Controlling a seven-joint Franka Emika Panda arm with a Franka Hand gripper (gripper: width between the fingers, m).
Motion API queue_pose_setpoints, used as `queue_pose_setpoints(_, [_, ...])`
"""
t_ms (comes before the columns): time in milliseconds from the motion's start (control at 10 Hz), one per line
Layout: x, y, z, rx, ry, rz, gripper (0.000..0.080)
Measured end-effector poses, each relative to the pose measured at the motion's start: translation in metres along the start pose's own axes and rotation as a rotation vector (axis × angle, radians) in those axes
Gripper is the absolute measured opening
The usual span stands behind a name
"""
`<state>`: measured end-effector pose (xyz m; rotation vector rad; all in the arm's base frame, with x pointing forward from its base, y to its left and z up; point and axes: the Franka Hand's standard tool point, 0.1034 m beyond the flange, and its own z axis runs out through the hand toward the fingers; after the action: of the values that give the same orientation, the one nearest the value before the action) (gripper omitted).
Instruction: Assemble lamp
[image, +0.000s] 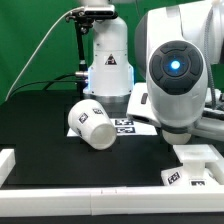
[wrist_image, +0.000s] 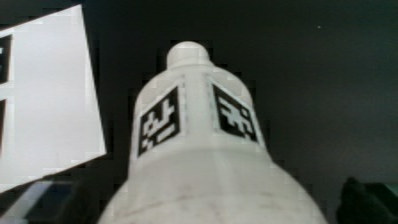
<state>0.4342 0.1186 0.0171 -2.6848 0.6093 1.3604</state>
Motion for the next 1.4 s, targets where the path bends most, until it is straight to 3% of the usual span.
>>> queue_pose_setpoints(100, [0.000,0.001,0.000,0.001,0.000,0.001,0.0608])
queue_pose_setpoints(500, [0.001,-0.001,-0.003,0.006,0.016,0.000,0.0572])
queue_pose_setpoints(600, [-0.003,0.000,-0.015,0.013,0.026,-0.005,0.0572])
queue_pose_setpoints(800, [-0.022,0.002,-0.070,0.009,0.123,-0.049,0.0572])
queue_pose_setpoints(900, [-0.030,0.004,-0.098,-0.005,0.209,-0.079,0.0573])
queue_pose_setpoints(1000, [-0.037,0.007,-0.115,-0.037,0.271,-0.110,0.0573])
queue_pose_setpoints(1100, [-0.039,0.003,-0.128,-0.043,0.343,-0.126,0.0574])
queue_pose_setpoints(1200, [-0.034,-0.002,-0.126,-0.017,0.431,-0.136,0.0574])
queue_pose_setpoints(1400, [-0.035,-0.006,-0.122,0.011,0.530,-0.152,0.0574])
